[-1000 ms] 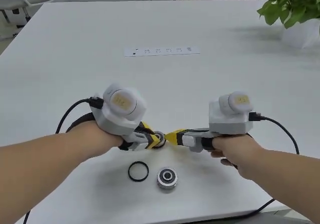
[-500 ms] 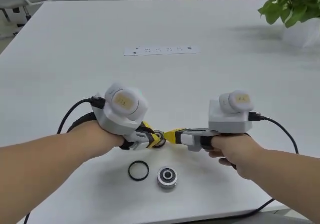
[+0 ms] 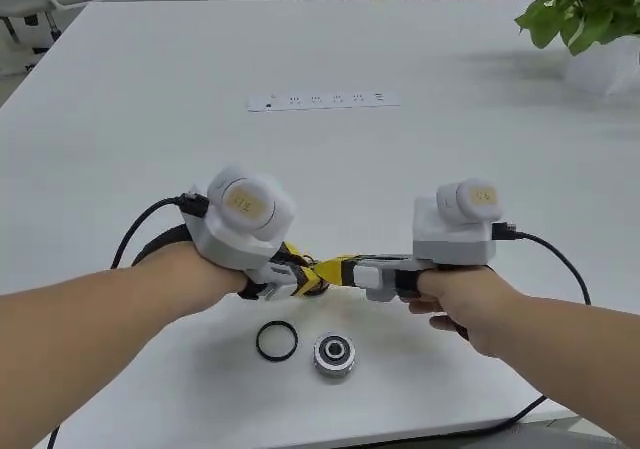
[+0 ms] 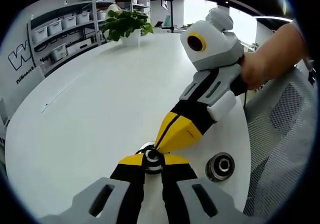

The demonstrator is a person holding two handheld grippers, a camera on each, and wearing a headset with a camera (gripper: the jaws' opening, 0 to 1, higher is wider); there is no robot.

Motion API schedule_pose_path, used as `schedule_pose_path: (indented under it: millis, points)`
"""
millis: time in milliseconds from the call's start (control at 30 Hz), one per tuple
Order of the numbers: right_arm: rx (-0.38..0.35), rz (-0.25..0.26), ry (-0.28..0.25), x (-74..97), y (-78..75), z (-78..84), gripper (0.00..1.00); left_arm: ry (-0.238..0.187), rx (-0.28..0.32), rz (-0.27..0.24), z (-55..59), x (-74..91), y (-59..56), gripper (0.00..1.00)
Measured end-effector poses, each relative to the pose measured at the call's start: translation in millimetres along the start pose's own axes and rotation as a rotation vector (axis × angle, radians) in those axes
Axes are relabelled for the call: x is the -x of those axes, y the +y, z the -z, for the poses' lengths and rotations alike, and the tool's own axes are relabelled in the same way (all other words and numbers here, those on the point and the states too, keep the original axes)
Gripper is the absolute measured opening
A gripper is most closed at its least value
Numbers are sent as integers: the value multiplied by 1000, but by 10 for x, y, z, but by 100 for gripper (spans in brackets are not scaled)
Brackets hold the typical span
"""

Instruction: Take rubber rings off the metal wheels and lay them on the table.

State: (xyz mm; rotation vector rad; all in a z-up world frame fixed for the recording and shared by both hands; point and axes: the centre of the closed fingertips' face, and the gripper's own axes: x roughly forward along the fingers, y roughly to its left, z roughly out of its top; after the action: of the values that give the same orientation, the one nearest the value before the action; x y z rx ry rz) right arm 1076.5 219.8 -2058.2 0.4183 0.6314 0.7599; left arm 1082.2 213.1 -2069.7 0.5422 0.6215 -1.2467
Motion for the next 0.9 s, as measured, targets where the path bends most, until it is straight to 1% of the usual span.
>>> schedule_pose_path:
  millis: [100, 233, 333, 467, 500, 533, 567, 700, 800, 900]
  points:
    - [-8, 5, -2, 23, -19, 13, 0, 2, 0, -1, -2, 0, 0, 8]
    - [-7, 25, -11, 52, -57, -10, 0, -1, 2, -7, -7, 0, 2, 8]
    - [-2, 39, -5, 62, -85, 0, 0, -7, 0, -8, -10, 5, -2, 8]
    - [12, 42, 2, 69, -83, 10, 0, -6, -24, -11, -14, 8, 4, 10]
    - [16, 39, 5, 71, -72, 10, 0, -5, -23, -9, -15, 12, 4, 11]
    - [17, 37, 4, 72, -70, 6, 0, -8, -8, 9, -20, 20, -21, 12]
    - [16, 35, 3, 76, -60, 0, 0, -14, 1, 14, -30, 24, -27, 14]
    - [10, 31, 0, 89, -57, -13, 0, -23, -13, 9, -50, 73, -19, 14]
    - [5, 28, -6, 104, -50, -33, 0, -36, -15, 26, -68, 132, -50, 20]
    - [4, 25, -10, 118, -38, -53, 0, -51, -20, 35, -94, 198, -84, 21]
